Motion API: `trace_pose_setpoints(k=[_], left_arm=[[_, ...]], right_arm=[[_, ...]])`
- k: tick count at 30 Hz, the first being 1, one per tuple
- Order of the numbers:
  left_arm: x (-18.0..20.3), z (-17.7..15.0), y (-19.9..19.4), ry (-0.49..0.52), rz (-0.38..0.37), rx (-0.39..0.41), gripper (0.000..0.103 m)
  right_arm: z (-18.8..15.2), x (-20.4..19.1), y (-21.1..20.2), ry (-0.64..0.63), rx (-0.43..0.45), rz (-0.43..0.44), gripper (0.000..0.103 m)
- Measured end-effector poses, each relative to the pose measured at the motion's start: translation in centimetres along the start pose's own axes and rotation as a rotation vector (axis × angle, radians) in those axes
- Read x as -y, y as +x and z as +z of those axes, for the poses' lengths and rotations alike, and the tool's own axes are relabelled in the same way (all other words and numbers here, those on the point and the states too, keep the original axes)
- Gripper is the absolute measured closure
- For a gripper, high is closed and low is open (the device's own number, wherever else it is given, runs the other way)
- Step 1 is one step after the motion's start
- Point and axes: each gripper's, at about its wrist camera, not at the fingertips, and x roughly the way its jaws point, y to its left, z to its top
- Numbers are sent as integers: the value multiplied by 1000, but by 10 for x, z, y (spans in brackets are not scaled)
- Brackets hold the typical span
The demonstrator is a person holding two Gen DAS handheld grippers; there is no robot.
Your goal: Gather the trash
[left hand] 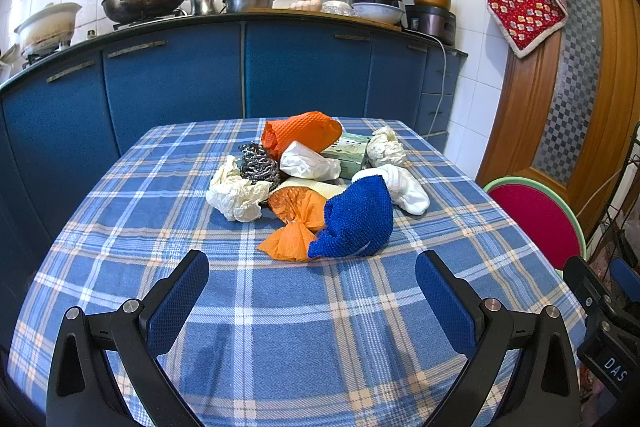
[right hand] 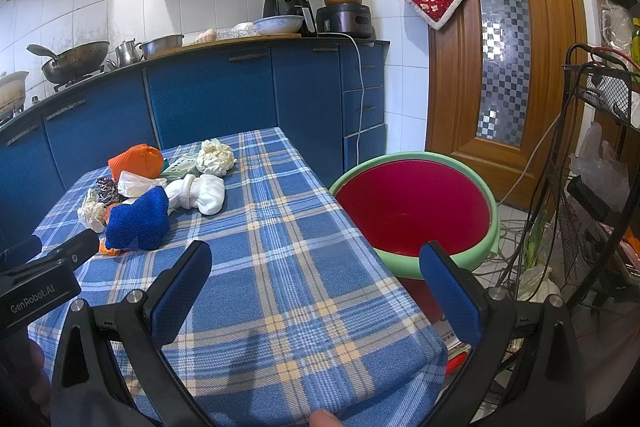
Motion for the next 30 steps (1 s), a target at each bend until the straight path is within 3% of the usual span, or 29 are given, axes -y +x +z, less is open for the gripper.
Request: trace_pose_setpoints(k=[18, 30], left_arm=[[0, 2, 2, 14, -6, -11, 0], [-21, 28, 16, 16, 20, -65, 0]], right_arm=[[-4, -2, 4, 13, -16, 2, 1], [14, -13, 20, -2, -57, 93, 1]])
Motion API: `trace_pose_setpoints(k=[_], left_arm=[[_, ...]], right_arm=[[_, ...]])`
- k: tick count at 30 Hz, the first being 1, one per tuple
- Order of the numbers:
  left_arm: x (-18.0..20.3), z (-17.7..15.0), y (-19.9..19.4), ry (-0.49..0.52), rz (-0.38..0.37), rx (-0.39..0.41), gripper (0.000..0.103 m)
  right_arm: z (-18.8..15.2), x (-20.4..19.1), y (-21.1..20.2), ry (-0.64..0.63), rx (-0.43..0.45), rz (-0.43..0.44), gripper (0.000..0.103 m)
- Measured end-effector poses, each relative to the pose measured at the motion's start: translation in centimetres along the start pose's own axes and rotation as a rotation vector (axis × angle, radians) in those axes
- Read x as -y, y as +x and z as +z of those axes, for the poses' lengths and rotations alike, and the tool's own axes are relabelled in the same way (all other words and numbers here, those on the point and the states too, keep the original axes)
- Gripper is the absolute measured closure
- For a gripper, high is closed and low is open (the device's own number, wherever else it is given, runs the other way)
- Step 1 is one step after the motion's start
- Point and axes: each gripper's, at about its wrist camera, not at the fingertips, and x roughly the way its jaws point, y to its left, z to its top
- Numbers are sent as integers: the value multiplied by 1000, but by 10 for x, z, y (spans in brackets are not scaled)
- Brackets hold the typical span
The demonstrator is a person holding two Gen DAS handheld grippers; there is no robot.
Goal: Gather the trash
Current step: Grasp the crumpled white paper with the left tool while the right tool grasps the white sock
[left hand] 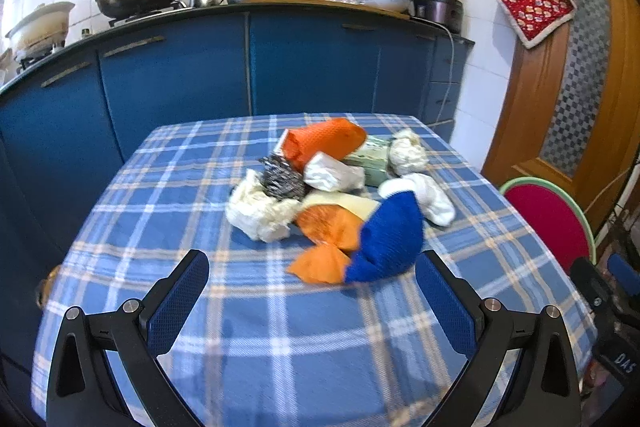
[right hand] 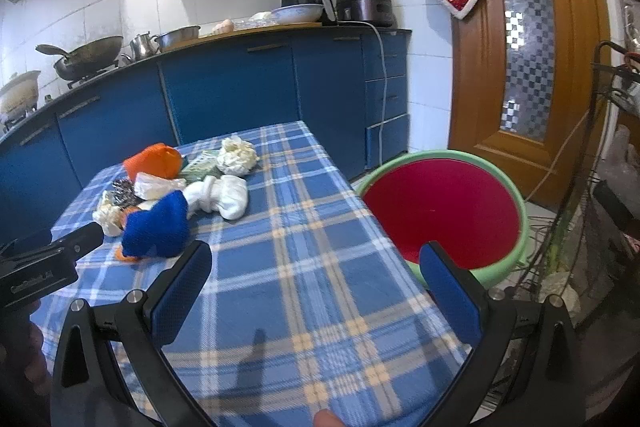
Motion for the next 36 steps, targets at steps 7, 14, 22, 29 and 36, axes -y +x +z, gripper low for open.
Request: trace_pose_setpoints(k=[7, 14, 22, 29, 36], left_arm=[[-27, 27, 16, -18, 8, -35, 0], [-47, 38, 44, -14, 62, -99, 4], [-53, 36, 79, -28, 28, -192, 7], [-58, 34, 102, -63, -20, -245, 24], [-71, 32, 111, -132, -107, -274, 43]], right_arm=[[19, -10, 20, -16, -38, 48, 1], [27, -20, 43, -44, -91, 82, 1], [34, -27, 71, -66, -148, 95, 1], [44, -37, 97, -17, -215, 175, 1], [51, -63, 119, -59, -231, 137, 1]])
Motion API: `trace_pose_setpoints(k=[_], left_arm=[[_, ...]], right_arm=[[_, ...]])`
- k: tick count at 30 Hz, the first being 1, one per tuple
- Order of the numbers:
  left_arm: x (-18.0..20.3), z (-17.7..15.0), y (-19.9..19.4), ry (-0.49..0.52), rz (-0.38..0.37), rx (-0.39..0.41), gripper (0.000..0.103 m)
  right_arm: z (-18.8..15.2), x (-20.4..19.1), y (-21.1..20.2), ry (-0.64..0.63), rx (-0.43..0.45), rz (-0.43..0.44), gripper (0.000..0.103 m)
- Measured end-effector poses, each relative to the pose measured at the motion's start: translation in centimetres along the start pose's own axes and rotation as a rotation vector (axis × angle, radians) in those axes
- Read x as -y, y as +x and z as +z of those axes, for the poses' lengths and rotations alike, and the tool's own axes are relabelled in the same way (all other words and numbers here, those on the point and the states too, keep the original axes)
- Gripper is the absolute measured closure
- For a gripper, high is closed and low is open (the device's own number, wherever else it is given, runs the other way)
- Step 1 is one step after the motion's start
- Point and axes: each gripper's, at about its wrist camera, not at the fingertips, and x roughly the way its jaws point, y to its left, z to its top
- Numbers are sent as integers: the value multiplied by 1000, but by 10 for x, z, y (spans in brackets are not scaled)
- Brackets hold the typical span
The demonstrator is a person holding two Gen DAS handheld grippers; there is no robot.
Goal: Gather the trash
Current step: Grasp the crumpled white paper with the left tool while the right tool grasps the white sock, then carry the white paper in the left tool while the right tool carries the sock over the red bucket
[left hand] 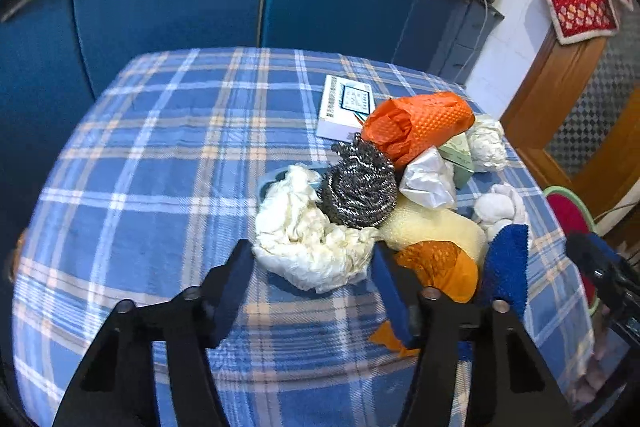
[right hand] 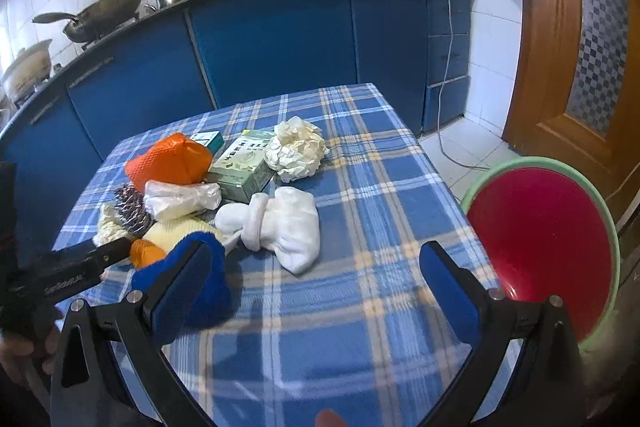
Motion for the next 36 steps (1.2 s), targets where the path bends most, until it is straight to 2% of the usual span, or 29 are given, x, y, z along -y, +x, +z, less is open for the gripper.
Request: trace_pose_setpoints(k=[4, 7, 12, 19, 21, 23, 25, 30, 33, 36], left_arm=[[-1, -1, 9, 3, -19, -28, 45], [4, -1, 11, 40, -26, -27, 46], [1, -2, 10, 25, -61, -26, 50], [-2, -2, 10, -1, -50, -9, 57], [-3, -2, 10, -7, -45, -4, 60], [-4, -1, 8, -8, -35, 7, 61], [-4, -1, 5, -11, -27, 18, 62], [-3, -1, -12, -15, -26, 61, 62], [-1, -2, -23, -14, -26, 81, 62], [3, -2, -35, -10, -27, 99, 62]], right_arm=[[6, -7, 12, 7, -25, -37, 1], [8, -12, 20, 9, -45, -62, 1], [12, -17, 37, 29, -84, -46, 1], [20, -22, 57, -24, -113, -30, 3], [20, -22, 63, -27, -128, -30, 14], [20, -21, 68, -12, -154, -12, 16], [18, -20, 73, -4, -182, 10, 23], [15, -22, 72, -12, -197, 42, 53], [13, -21, 66, -8, -198, 60, 63], [12, -21, 56, -12, -182, 70, 66]])
